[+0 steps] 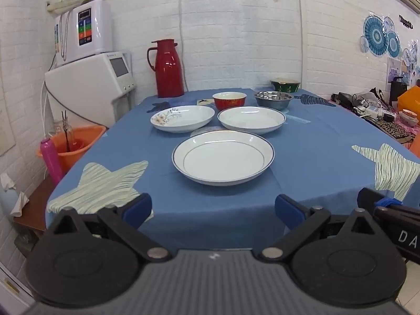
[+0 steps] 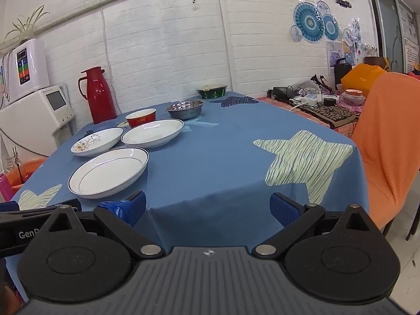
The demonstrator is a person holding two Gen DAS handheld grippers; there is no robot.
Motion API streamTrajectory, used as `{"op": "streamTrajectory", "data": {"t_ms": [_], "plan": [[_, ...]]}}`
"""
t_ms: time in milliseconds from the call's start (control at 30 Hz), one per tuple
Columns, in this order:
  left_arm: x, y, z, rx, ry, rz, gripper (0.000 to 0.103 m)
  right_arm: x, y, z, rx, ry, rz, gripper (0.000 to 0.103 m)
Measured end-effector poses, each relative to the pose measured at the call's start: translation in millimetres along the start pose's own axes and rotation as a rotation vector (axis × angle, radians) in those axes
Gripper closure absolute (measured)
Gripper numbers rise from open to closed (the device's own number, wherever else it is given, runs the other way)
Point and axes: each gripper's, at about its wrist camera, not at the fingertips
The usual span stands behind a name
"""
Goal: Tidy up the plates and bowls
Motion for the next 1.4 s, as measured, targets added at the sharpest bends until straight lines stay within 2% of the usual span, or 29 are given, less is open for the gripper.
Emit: {"op": "streamTrajectory", "data": {"t_ms": [1400], "plan": [[4.9,-3.7,0.6,0.013,0.014,0.001,0.004,-0.6,-5.5,-1.4,0.026,-0.006,0.017,0.014]]}}
Point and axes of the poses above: each gripper's, at about its wrist camera, not at the fingertips, and y roughly against the way its jaws point, x to its left, z to its top, and after that the axes turned 2 degrees about z, right-handed
